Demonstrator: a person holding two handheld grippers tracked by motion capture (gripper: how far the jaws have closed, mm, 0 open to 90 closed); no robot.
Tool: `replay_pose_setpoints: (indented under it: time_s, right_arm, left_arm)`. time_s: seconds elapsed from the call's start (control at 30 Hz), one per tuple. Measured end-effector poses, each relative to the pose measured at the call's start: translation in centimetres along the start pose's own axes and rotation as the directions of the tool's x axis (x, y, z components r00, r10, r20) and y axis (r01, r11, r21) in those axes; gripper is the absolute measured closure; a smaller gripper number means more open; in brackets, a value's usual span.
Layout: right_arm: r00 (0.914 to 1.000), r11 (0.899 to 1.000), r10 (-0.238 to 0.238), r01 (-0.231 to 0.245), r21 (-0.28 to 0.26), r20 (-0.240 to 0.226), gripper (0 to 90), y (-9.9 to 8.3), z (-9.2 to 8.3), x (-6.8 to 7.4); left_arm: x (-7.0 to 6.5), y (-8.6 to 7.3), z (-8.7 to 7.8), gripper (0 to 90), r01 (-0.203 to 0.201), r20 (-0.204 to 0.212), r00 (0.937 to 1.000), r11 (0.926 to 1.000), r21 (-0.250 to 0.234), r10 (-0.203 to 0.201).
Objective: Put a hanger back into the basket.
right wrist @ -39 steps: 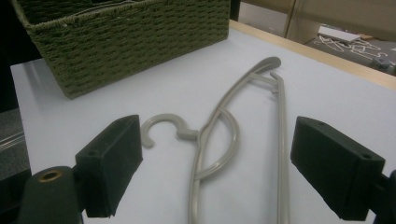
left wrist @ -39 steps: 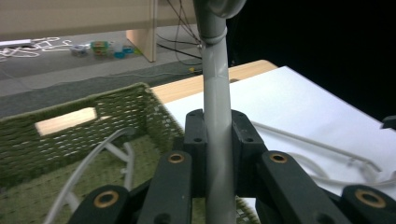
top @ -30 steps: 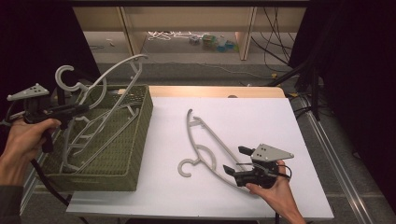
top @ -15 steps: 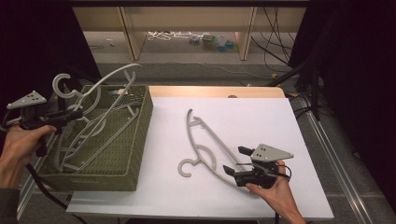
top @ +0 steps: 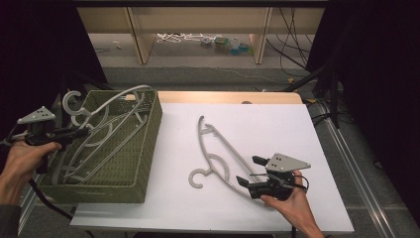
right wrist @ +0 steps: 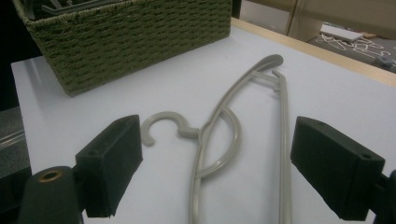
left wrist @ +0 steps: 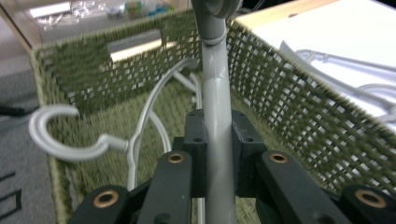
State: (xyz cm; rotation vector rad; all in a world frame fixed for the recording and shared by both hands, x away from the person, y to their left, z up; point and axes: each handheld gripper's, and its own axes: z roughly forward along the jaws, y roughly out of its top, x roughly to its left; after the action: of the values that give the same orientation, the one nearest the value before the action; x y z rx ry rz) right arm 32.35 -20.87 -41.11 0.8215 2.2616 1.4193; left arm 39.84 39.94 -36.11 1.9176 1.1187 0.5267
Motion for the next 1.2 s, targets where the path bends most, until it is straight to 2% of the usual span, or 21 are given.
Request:
replay_pose_setpoints:
  time_s: [0.13, 0.23, 0.37, 0.43, 0.57, 0.6, 0.63, 0.67, 0.73, 0.83, 0.87, 0.97, 1.07, 1.17, 1.2]
  right_arm:
    - [1.0000, 1.000, -0.002, 0.002, -0.004, -0.001, 17.1, 0.0, 0.0, 0.1]
    - [0.9999, 1.000, 0.000, 0.000, 0.009, 0.010, 16.1, 0.1, -0.2, 0.0]
    - [1.0000, 1.000, 0.000, 0.000, -0.013, 0.009, 16.1, 0.1, -0.1, -0.1]
    - [1.0000, 1.000, -0.001, 0.001, -0.031, 0.002, 16.1, 0.0, 0.0, 0.0]
    - [1.0000, 1.000, 0.001, -0.001, -0.029, 0.000, 16.1, 0.0, 0.0, 0.0]
    - [1.0000, 1.000, -0.005, 0.005, -0.009, 0.007, 16.1, 0.1, -0.2, 0.0]
    - [0.9999, 1.000, -0.006, 0.006, 0.004, 0.008, 16.1, 0.1, -0.3, 0.0]
    - [1.0000, 1.000, -0.006, 0.006, 0.005, 0.008, 16.1, 0.1, -0.3, 0.0]
    - [1.0000, 1.000, -0.006, 0.006, -0.012, 0.002, 16.1, 0.1, -0.1, 0.0]
    - [1.0000, 1.000, -0.004, 0.004, -0.011, 0.002, 16.2, 0.0, -0.1, 0.0]
    - [1.0000, 1.000, -0.006, 0.006, 0.004, 0.007, 16.2, 0.1, -0.3, 0.0]
    - [1.0000, 1.000, -0.004, 0.004, -0.012, 0.002, 16.2, 0.0, -0.1, -0.1]
    - [1.0000, 1.000, -0.002, 0.002, -0.010, 0.001, 16.2, 0.0, -0.1, -0.1]
    - [1.0000, 1.000, -0.001, 0.001, -0.022, 0.003, 16.2, 0.0, 0.0, 0.0]
    - [1.0000, 1.000, -0.002, 0.002, -0.008, -0.004, 16.2, 0.0, -0.1, 0.0]
  left_arm:
    - [0.3, -0.6, 0.9, 79.3, 0.012, 0.016, 0.9998, 0.9995, 0.028, -0.013]
    - [0.2, -0.7, 1.6, 79.4, -0.003, 0.010, 0.9999, 0.9973, 0.073, 0.003]
    - [-0.1, -0.8, 2.6, 79.3, -0.022, 0.016, 0.9997, 0.9935, 0.112, 0.020]
    - [-0.2, -0.9, 3.0, 79.2, -0.017, 0.019, 0.9997, 0.9926, 0.120, 0.014]
    - [-0.1, -1.0, 3.5, 79.2, -0.015, 0.020, 0.9997, 0.9899, 0.141, 0.012]
    - [-0.1, -1.0, 3.5, 79.1, -0.018, 0.018, 0.9997, 0.9892, 0.145, 0.015]
    - [0.1, -0.9, 3.5, 79.1, -0.057, 0.025, 0.9983, 0.9808, 0.187, 0.053]
    - [0.2, -1.0, 3.6, 79.1, -0.066, 0.021, 0.9978, 0.9767, 0.204, 0.063]
    - [0.2, -1.1, 4.0, 78.9, -0.051, 0.020, 0.9987, 0.9776, 0.204, 0.048]
    - [0.3, -1.4, 4.5, 78.6, -0.045, 0.001, 0.9989, 0.9718, 0.232, 0.046]
    - [0.3, -1.5, 4.7, 78.5, -0.044, -0.012, 0.9987, 0.9694, 0.241, 0.049]
    - [0.7, -2.0, 4.9, 78.2, -0.005, -0.015, 0.9998, 0.9706, 0.241, 0.009]
    - [1.0, -2.1, 4.8, 77.9, 0.009, -0.028, 0.9996, 0.9699, 0.243, -0.002]
    - [1.1, -2.2, 5.0, 76.9, 0.033, -0.040, 0.9989, 0.9673, 0.251, -0.024]
    - [1.1, -2.2, 5.1, 76.5, 0.046, -0.043, 0.9984, 0.9658, 0.255, -0.036]
